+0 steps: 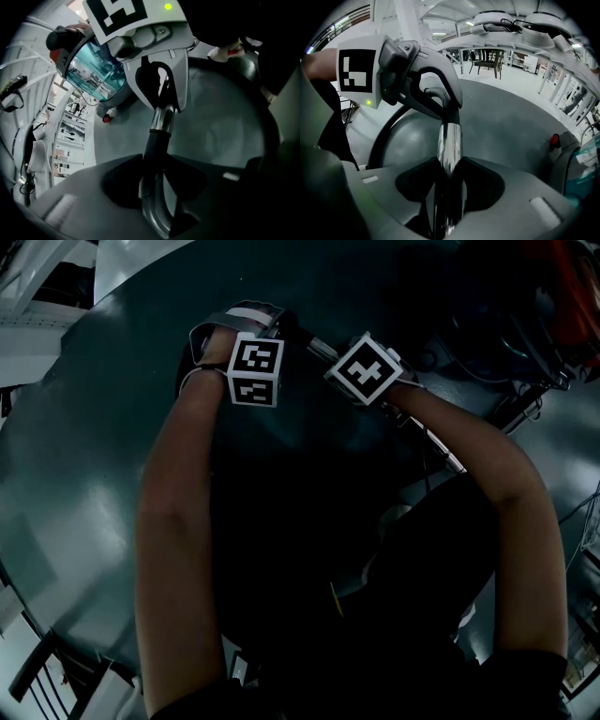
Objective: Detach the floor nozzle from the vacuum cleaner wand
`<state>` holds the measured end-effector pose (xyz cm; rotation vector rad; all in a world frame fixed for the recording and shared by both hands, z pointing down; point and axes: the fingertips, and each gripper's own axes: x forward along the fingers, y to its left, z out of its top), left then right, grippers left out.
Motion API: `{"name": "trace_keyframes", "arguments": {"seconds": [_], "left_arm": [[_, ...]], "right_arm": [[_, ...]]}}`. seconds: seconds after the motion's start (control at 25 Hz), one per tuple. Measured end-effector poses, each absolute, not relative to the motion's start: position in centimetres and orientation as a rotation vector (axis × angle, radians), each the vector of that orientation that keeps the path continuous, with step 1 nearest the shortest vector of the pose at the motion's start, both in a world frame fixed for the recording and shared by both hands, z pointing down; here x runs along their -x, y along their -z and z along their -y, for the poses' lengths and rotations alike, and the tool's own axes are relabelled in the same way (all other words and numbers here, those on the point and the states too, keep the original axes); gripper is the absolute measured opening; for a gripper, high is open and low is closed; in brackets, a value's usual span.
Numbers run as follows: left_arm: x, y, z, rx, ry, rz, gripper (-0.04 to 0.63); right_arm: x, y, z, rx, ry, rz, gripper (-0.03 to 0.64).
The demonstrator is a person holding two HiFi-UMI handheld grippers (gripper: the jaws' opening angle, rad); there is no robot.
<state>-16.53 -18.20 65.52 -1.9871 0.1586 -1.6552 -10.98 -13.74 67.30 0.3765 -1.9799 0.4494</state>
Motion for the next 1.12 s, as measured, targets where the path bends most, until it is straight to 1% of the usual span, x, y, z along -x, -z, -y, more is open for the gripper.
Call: {"name": "trace_keyframes", "arguments": {"seconds": [0.36, 0.64, 0.84, 1.12], "left_arm": [[16.3, -64.8, 18.2, 2.094, 1.639, -0.214, 0.152], [15.0, -65.3, 17.0, 2.041, 1.681, -0.134, 0.155], [14.6, -65.2, 17.1, 2.159, 1.695, -0.225, 0.183], [14.4, -65.1, 16.7, 2.09, 1.669, -0.167, 0.172]], "right_arm": [[10.6, -66.8, 13.4, -0.378, -0.46, 1.956, 0.169], [9.6, -67.2, 12.5, -0.338, -0.448, 1.931, 0.173], [9.8, -67.2, 12.5, -0.338, -0.424, 1.926, 0.173], [9.6, -67.3, 12.3, -0.334, -0.418, 1.915, 0.173]]}}
